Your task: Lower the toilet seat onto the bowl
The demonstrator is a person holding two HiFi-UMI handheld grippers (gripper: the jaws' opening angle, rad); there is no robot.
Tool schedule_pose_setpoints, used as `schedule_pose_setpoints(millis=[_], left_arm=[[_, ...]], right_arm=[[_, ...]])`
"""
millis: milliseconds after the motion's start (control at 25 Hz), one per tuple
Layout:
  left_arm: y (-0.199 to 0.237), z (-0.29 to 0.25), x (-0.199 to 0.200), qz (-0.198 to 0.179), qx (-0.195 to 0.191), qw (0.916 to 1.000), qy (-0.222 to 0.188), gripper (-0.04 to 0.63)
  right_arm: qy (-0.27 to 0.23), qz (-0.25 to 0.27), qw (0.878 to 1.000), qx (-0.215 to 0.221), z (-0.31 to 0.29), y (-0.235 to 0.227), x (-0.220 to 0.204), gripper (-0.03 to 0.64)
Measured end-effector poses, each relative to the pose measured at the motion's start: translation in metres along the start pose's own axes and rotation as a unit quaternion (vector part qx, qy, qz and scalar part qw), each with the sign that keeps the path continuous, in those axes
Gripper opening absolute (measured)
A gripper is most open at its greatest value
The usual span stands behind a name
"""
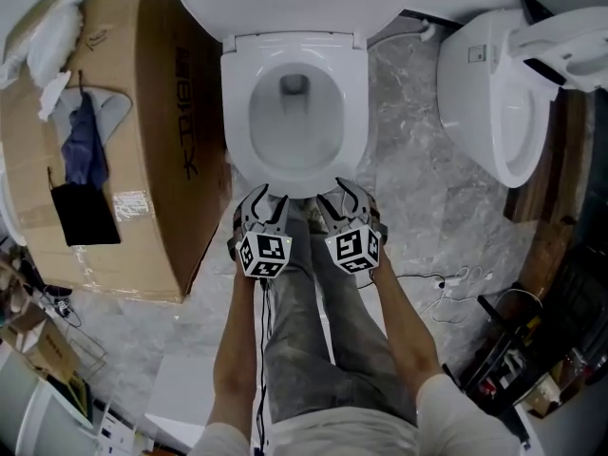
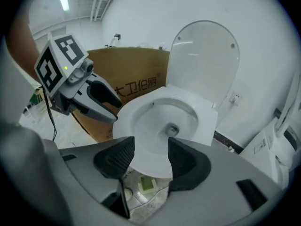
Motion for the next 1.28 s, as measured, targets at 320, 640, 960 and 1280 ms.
schedule_pose_setpoints(millis=[320, 640, 960, 1280], left_arm=[[-0.002, 0.051, 0.069, 0.007, 0.022, 0.9953, -0.094, 0.212], [-0.014, 0.125, 0.137, -0.005, 0.051, 0.9831, -0.176, 0.207], [-0.033, 0.197, 0.187, -0.025, 0.075, 0.9690, -0.234, 0.206], [-0.058, 0.270, 0.218, -0.021, 0.090, 0.9593, -0.267, 0.199]], right_arm=[[-0.077, -0.066, 0.993, -0.054, 0.056, -0.028, 0.062, 0.225], [-0.123, -0.116, 0.981, -0.099, 0.122, -0.056, 0.117, 0.218], [-0.168, -0.132, 0.969, -0.123, 0.192, -0.069, 0.160, 0.211], [-0.204, -0.133, 0.961, -0.134, 0.267, -0.072, 0.199, 0.207]])
Point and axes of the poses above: the fingertips, and each gripper's own axes: z backward along the fingers, y to its left, x out of its top, the point moved 10 cm from there along z, backward along the fingers, and after that the axes turned 11 degrees about -x, right-handed, at the moved point
